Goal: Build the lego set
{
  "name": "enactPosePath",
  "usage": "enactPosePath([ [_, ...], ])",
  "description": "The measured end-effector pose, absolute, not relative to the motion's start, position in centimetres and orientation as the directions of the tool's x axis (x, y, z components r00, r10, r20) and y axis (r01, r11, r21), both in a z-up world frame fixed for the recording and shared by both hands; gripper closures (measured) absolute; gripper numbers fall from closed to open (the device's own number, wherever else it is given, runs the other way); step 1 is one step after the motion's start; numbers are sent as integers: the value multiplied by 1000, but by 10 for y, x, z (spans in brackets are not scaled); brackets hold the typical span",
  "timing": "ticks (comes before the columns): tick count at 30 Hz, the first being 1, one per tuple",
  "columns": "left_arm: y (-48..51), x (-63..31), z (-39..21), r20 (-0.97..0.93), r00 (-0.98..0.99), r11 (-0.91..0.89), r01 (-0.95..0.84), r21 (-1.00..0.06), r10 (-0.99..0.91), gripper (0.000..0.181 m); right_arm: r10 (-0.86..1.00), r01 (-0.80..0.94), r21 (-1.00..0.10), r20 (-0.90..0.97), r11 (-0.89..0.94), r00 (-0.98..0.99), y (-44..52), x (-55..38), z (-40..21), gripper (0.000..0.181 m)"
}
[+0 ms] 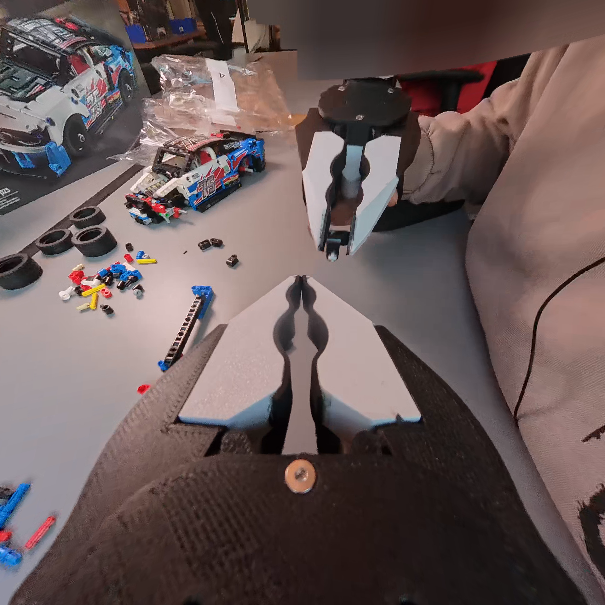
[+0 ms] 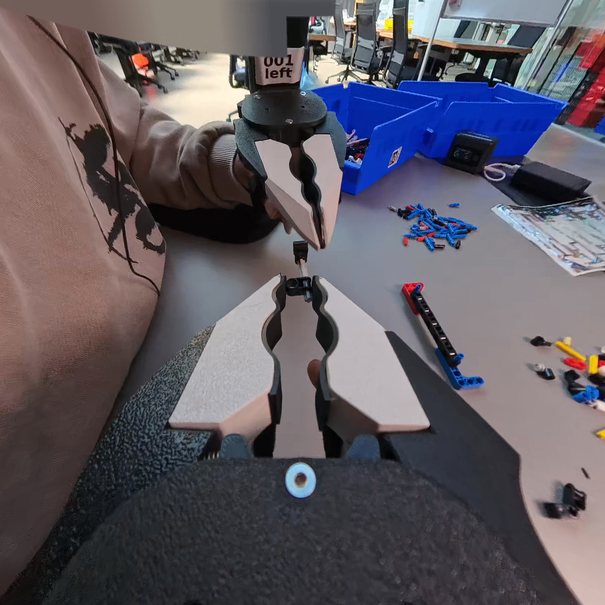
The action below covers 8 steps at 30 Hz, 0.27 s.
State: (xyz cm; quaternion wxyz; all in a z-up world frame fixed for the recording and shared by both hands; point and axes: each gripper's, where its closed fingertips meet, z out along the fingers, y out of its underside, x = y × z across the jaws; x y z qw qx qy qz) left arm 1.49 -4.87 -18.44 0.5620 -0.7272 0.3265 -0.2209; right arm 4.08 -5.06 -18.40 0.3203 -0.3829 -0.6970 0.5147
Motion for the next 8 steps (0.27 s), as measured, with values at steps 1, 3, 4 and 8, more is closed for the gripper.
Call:
enactPosePath([
  [1,-48,20,-183,-47,682,-145,-221,-964,-730,181,864,200,-961,69,192,-498,-53,37,-183,167],
  [3,-49,21,-175,19,666,-162,-155,-975,-746,162,874,216,-961,48,172,-483,-46,35,-183,167],
  [4,-50,22,-174,51,653,-177,-129,-976,-756,153,879,222,-960,45,169,-475,-43,35,-185,167],
  [8,-48,34,-180,19,646,-170,-173,-970,-763,164,871,216,-959,58,185,-488,-52,32,-187,167],
])
